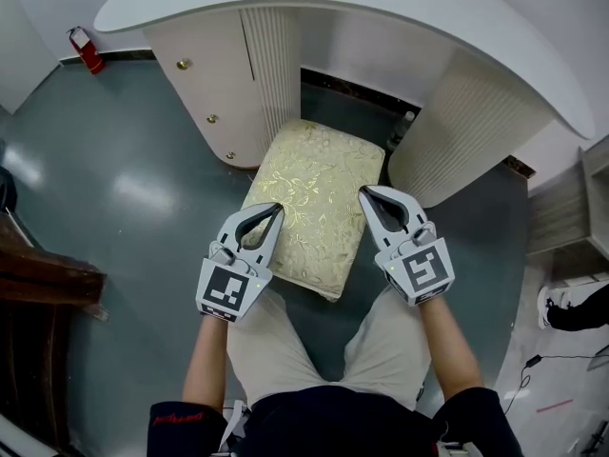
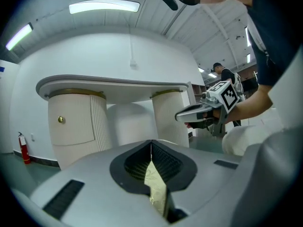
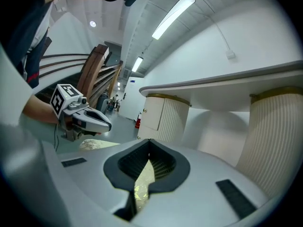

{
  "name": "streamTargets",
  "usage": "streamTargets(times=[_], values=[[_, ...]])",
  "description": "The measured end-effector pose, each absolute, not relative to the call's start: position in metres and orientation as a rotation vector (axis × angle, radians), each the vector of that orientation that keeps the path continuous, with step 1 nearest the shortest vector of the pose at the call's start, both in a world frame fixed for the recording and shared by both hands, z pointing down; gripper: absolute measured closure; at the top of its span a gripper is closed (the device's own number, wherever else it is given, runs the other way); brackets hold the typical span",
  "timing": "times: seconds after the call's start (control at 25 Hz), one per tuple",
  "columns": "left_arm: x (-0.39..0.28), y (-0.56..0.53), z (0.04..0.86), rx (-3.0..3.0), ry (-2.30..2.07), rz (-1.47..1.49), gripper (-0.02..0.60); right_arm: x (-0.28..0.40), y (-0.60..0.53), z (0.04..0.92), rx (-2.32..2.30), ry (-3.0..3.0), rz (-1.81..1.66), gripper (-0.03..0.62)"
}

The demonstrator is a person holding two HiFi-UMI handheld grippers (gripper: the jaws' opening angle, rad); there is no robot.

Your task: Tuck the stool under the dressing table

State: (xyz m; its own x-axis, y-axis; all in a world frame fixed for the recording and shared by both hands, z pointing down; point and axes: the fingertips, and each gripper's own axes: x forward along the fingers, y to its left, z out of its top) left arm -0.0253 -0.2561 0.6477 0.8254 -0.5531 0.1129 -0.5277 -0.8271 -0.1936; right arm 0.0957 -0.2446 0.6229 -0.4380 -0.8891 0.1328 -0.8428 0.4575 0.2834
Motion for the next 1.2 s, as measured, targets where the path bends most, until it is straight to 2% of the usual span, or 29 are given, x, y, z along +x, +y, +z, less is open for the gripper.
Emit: streamTargets(times=[1.2], values=[[-0.043,-0.172,0.717,-2.692,0.519,-0.704,0.565,0.022,-0.136,0.710,1.256,-2.324,0.016,0.582]])
